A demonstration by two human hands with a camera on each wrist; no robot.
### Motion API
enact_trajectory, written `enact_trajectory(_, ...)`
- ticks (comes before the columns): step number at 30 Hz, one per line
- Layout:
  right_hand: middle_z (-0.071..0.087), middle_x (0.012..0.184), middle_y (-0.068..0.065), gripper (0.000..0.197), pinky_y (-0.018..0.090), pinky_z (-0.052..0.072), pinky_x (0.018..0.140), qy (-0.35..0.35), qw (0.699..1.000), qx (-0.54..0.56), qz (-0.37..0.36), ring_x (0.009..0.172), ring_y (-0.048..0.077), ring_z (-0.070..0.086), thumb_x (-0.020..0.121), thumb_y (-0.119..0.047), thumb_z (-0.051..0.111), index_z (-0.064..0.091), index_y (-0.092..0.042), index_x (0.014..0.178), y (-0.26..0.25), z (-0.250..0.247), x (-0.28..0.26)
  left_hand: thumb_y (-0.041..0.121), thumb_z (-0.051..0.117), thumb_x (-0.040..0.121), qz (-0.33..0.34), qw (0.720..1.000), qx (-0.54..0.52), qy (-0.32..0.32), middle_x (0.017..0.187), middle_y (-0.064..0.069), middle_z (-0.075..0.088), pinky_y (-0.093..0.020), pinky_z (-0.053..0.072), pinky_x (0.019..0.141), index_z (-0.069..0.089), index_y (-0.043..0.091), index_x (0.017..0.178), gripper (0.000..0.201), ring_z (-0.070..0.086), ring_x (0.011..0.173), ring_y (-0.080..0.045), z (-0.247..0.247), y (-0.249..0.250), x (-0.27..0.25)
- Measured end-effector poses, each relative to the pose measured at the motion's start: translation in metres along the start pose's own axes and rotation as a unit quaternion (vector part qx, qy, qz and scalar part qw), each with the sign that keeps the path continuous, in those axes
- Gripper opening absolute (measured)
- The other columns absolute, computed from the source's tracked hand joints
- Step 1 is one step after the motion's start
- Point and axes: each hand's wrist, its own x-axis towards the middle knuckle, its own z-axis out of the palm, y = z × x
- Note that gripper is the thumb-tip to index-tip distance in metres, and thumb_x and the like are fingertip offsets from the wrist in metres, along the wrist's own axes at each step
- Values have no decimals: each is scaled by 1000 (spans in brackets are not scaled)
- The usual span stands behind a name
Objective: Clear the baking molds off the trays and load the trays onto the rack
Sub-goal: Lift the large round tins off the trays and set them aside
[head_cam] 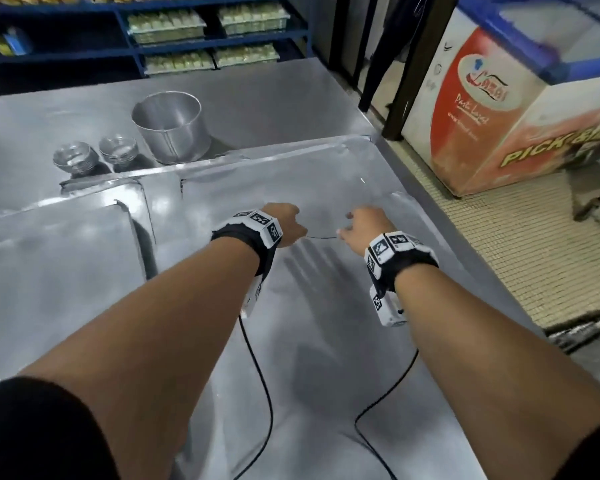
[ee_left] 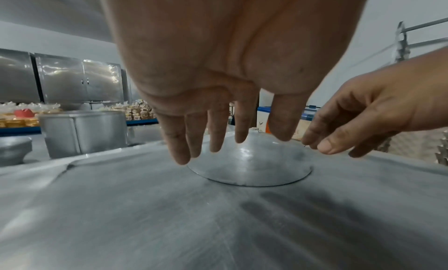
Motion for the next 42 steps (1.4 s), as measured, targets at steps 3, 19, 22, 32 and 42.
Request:
enact_trajectory(3,63,121,18,47,41,47,99,5,1000,-9,-18,116,36,57,86,-38,65,63,-6,121,14,13,36,38,48,99,-1,1000,-13,5,156,-13,30,-40,32,111,35,16,151,57,33,141,-34,18,5,33)
enact_trajectory(19,64,107,4,28,34,56,87,28,998,20,43,103,27,62,64,-37,72,74,-22,88,27,31,-1,37,47,92,17,996,81,30,120,-9,46,-40,43,82,52,23,120,32,46,113,-34,59,3,1)
enact_trajectory(22,67,92,1,37,32,58,76,41,996,26,69,93,25,65,48,-44,78,71,-18,74,29,25,-6,36,52,91,7,998,60,15,123,-8,44,-41,45,82,49,21,123,36,47,117,-33,55,4,-3)
enact_trajectory(32,33,144,16,131,44,37,108,-26,994,3,103,136,38,31,36,-56,94,32,-22,146,36,7,45,67,83,56,-164,985,-42,34,131,-17,45,-51,43,99,33,14,136,108,41,125,-40,27,-17,48)
enact_trajectory(42,41,143,12,126,42,46,103,-70,987,20,140,127,33,50,28,-55,96,47,-16,138,37,-7,81,64,90,21,-229,969,-88,15,114,-11,59,-47,55,89,49,12,124,122,61,103,-34,9,-13,82)
